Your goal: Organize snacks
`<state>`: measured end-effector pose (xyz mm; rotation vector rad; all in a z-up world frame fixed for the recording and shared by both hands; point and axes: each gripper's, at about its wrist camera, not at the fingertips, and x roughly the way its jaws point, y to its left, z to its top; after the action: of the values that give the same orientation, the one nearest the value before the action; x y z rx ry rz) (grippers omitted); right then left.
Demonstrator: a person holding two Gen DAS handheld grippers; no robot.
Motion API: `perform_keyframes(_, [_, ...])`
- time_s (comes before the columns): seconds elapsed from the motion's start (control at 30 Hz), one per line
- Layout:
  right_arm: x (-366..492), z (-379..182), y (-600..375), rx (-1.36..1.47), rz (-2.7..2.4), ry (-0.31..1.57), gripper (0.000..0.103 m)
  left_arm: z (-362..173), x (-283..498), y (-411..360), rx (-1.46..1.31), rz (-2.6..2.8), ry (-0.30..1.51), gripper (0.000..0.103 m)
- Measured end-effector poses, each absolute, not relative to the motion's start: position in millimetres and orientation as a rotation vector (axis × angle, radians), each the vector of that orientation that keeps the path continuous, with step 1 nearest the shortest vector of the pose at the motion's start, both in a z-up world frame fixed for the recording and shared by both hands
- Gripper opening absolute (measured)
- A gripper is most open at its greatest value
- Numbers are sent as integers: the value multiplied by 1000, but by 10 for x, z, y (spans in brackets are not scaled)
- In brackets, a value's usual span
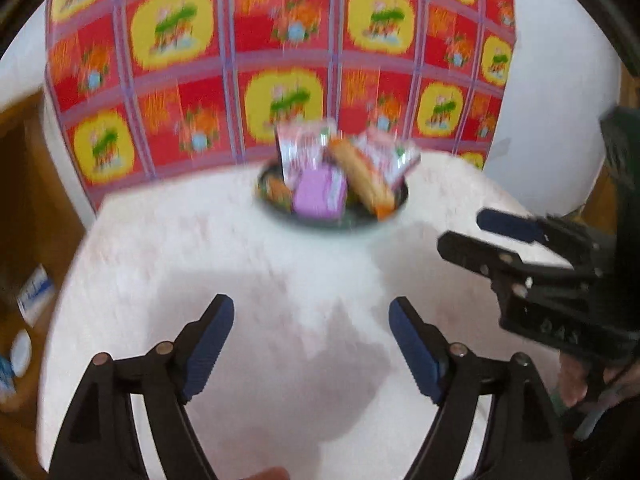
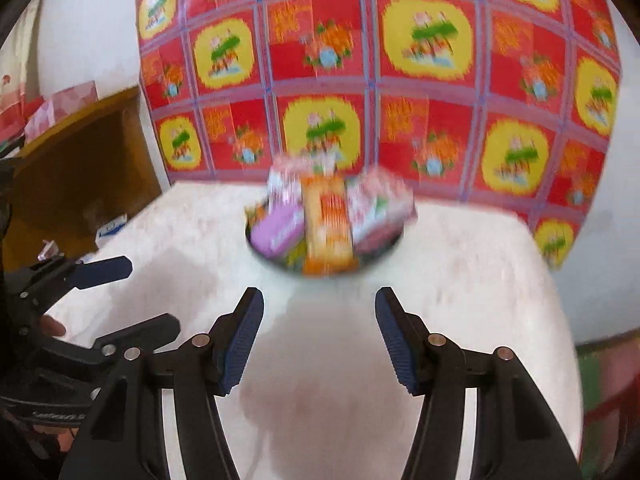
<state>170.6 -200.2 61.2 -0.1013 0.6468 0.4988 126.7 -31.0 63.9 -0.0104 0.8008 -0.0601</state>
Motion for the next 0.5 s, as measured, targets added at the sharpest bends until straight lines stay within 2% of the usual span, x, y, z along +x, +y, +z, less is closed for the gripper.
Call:
perform_keyframes(0.23, [1574,196,-2040,-94,449,755,60,305,1219,-282,-54,-19,860,84])
perform_keyframes(0.5, [1580,169,-2071,-67,422,748,60,297,1206,-216,-60,-5,841,84])
